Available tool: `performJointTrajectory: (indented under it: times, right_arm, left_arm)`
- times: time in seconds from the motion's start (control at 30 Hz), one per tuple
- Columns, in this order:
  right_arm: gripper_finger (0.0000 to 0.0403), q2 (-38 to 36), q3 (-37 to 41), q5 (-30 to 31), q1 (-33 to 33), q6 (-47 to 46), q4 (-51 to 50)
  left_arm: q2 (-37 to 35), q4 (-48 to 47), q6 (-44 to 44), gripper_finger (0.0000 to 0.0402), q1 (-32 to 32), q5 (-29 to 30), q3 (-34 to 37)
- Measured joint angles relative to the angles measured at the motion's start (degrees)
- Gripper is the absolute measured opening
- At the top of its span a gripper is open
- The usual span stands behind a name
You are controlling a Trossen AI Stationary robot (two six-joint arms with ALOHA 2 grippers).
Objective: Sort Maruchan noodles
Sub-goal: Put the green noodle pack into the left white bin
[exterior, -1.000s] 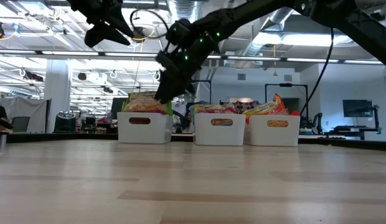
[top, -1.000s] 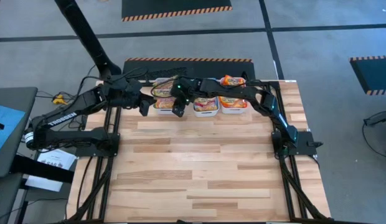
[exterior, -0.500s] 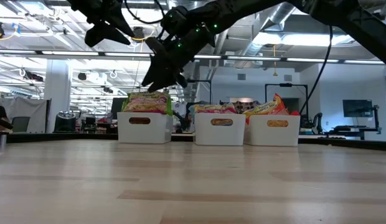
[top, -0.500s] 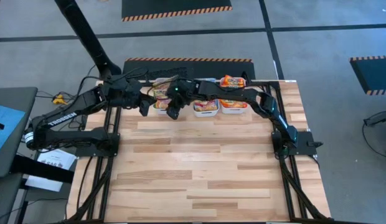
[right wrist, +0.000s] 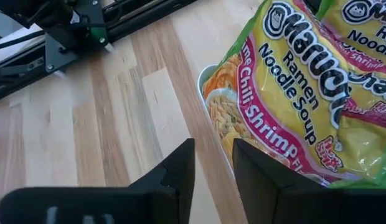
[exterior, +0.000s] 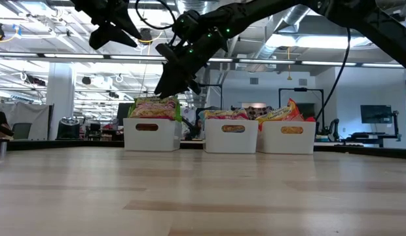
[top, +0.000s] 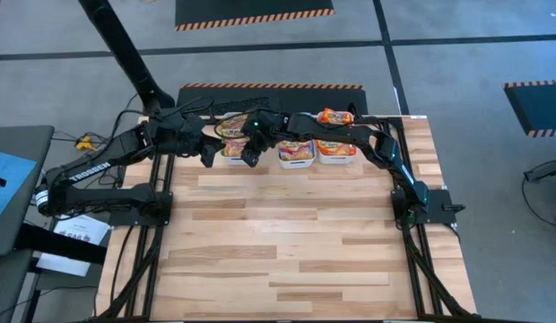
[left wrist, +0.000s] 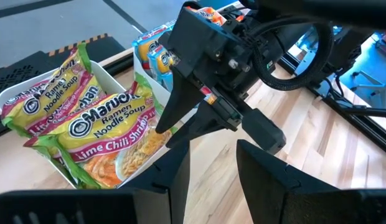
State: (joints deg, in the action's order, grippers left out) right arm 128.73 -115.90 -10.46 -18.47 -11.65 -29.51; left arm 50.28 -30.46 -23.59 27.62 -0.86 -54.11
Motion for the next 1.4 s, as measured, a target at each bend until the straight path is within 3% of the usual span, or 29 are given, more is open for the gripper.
performJointTrajectory:
  times: [0.3,0.63,0.83,1.4]
  right_arm:
    - [0.0013,0.0,0.0,-3.0,0.5,-0.9,1.7]
    - [0.0007,0.3,0.0,-3.1,-0.1,-2.0,3.6]
    - [0.0009,4.9,0.1,-3.1,-0.2,-4.8,3.4]
    - [0.0009,4.7,-0.3,0.3,-1.8,-4.8,2.8]
  left_arm:
    - [0.0,0.2,0.0,0.0117,0.0,0.0,0.0]
    - [0.0,2.1,0.6,0.0117,0.0,-0.1,0.0]
    - [0.0,2.0,0.6,0.0117,0.0,0.0,0.0]
    - [0.0,1.5,0.6,0.0117,0.0,0.0,0.0]
